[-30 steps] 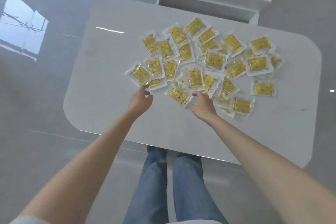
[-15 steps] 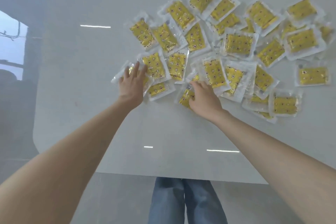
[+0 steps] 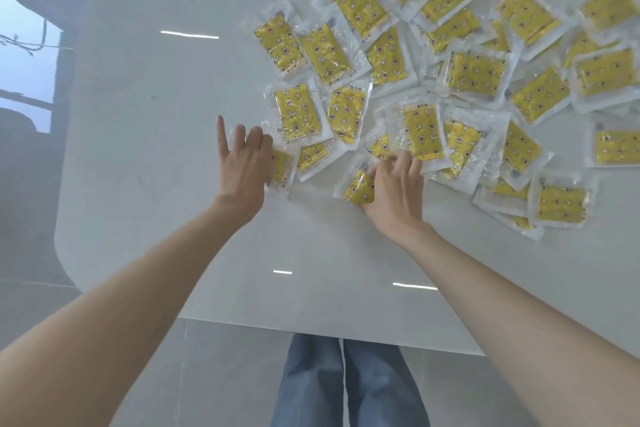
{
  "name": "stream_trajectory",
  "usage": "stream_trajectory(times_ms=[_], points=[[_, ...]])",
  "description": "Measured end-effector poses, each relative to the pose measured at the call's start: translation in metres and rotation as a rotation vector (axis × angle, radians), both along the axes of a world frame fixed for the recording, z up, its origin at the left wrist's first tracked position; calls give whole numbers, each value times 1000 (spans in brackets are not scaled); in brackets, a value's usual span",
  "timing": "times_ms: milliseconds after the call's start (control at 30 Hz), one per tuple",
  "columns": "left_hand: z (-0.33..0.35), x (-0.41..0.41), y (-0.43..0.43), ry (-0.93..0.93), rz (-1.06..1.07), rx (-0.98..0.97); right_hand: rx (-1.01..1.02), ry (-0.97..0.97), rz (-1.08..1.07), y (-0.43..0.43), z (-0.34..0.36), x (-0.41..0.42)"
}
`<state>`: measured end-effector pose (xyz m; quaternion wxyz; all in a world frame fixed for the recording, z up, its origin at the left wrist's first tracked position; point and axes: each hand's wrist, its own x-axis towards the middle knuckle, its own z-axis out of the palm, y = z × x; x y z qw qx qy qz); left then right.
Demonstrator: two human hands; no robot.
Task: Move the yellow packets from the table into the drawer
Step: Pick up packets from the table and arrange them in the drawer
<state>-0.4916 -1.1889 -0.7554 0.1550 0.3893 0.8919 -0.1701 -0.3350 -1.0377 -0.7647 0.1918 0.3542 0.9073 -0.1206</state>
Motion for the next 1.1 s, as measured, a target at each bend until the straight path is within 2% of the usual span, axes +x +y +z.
stream_trajectory(times_ms=[133, 400, 533, 633, 733, 867, 1000, 1100], points=[[5, 22, -7, -68, -7, -34, 10, -5, 89, -11, -1, 8], [5, 43, -6, -170, -138, -57, -164, -1, -109, -23, 1, 33], [12, 35, 6, -211, -129, 5, -240, 166, -263, -21, 8, 46], [21, 24, 19, -186, -189, 55, -420, 311, -448, -15, 15, 51], [27, 10, 28, -98, -371, -59, -579, 306, -541, -3, 22, 48], [39, -8, 47, 167, -645, -168, -692, 415, -674, 22, 40, 36], [38, -33, 78, 46, -602, -316, -695, 542, -834, 57, 53, 16], [32, -47, 91, 4, -554, -334, -692, 552, -937, 82, 49, 4]])
